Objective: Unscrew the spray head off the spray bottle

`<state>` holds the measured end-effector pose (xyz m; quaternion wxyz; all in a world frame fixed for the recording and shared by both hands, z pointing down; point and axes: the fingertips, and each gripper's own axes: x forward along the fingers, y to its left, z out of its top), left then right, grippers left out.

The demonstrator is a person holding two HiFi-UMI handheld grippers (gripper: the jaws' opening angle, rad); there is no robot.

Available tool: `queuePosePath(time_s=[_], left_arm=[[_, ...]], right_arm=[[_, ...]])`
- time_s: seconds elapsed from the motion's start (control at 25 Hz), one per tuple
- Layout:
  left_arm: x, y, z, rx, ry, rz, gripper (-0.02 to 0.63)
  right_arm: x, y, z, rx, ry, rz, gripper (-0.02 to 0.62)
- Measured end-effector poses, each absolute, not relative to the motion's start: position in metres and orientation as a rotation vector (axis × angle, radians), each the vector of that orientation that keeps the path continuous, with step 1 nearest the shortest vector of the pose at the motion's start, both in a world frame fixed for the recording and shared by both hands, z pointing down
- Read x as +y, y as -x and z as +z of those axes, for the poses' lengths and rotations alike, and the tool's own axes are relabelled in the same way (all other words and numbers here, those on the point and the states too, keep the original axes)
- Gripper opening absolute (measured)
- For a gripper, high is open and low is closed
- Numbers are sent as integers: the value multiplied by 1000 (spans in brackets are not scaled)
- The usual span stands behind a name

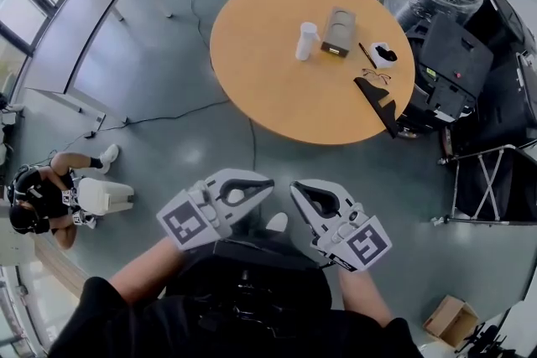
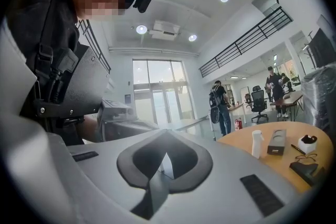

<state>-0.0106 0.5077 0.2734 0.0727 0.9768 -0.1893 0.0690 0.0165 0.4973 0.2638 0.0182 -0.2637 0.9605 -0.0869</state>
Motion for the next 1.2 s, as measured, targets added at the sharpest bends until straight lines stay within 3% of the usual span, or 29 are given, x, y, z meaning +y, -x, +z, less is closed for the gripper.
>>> queuePosePath(time_s=[1.2], left_arm=[[340, 157, 268, -270, -2996, 82, 2]], right_arm=[[342, 129, 266, 2902, 1194, -232, 5]])
